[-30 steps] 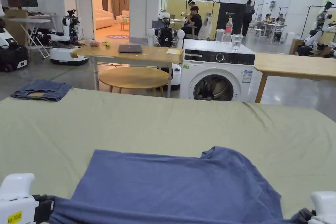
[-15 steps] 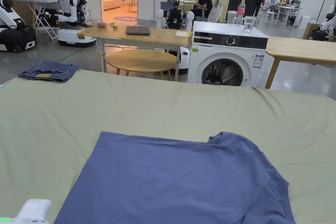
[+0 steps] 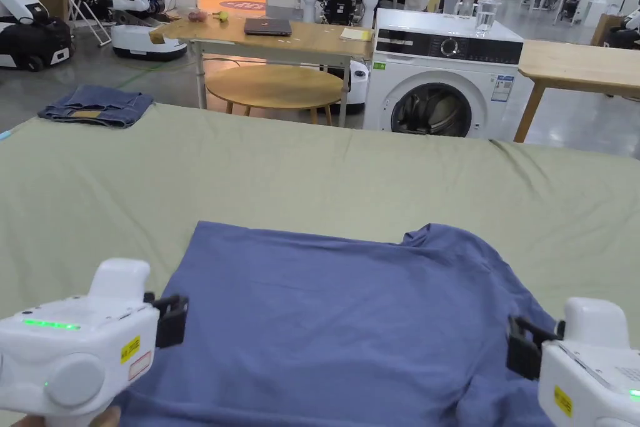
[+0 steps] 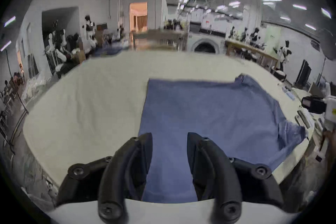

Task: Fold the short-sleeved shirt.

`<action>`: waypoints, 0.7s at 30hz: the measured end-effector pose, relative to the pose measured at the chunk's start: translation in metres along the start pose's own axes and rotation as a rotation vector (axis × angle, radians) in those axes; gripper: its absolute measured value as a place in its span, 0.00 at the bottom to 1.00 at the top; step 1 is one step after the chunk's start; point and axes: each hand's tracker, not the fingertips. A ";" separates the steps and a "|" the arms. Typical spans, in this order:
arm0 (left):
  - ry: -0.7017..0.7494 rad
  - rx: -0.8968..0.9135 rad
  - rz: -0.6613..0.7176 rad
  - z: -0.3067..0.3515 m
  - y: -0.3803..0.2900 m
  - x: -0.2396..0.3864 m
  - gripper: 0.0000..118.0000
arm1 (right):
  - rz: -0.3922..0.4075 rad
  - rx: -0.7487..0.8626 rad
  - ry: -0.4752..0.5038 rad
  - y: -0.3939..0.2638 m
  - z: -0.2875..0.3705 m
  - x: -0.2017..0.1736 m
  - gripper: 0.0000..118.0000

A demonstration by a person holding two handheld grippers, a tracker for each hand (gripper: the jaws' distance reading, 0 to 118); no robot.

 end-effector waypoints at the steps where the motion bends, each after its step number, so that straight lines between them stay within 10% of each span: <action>1: 0.012 0.054 0.001 0.004 0.004 0.008 0.30 | 0.008 0.040 0.017 0.001 0.003 -0.008 0.39; 5: 0.047 0.197 -0.017 0.016 0.013 0.033 0.00 | 0.018 0.161 0.005 0.001 0.013 -0.035 0.01; 13: 0.069 0.194 -0.101 0.032 0.012 0.043 0.00 | -0.002 0.161 0.032 -0.001 0.019 -0.047 0.00; 21: -0.011 -0.281 0.114 0.018 0.002 -0.018 0.00 | 0.035 0.074 0.038 -0.010 0.019 -0.034 0.00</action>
